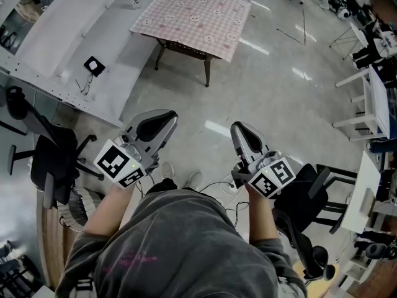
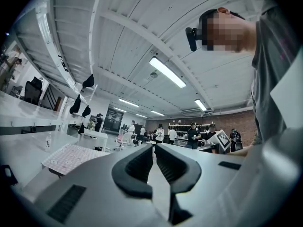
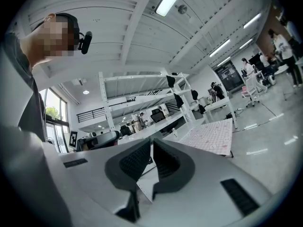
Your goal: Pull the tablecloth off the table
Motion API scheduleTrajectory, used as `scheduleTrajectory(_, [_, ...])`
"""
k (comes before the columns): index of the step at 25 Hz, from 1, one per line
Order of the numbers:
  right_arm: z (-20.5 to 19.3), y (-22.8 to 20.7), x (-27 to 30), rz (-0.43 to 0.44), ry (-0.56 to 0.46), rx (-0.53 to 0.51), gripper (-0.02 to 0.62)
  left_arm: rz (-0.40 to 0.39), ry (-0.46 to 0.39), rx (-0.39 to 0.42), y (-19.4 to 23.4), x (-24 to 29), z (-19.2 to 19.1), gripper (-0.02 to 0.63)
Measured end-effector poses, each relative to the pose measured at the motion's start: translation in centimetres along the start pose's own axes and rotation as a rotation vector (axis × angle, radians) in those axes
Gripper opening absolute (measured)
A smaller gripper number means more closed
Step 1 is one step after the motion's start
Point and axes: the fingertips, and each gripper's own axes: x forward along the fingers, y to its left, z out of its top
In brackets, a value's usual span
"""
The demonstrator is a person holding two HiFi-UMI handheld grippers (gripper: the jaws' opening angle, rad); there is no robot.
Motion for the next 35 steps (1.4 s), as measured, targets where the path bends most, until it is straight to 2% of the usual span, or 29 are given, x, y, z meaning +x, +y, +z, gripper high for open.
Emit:
scheduleTrajectory(14, [0.3,-0.2,0.1,-0.012,0.008,-0.019,0.009,-0.003,0.014,-0.004,0.1,0.4,-0.3,0.075])
scheduleTrajectory(24, [0.2,-0.1,0.6,0.007,0.03,-0.017,0.064,-0.007,0.021,-0.007,0.2,0.7,-0.5,0.098])
scheduleTrajectory(35, [0.4,-0.3,0.9,0.033,0.041,-0.028,0.123,0.005,0.036,-0.02,0.3,1.4,-1.1,0.16])
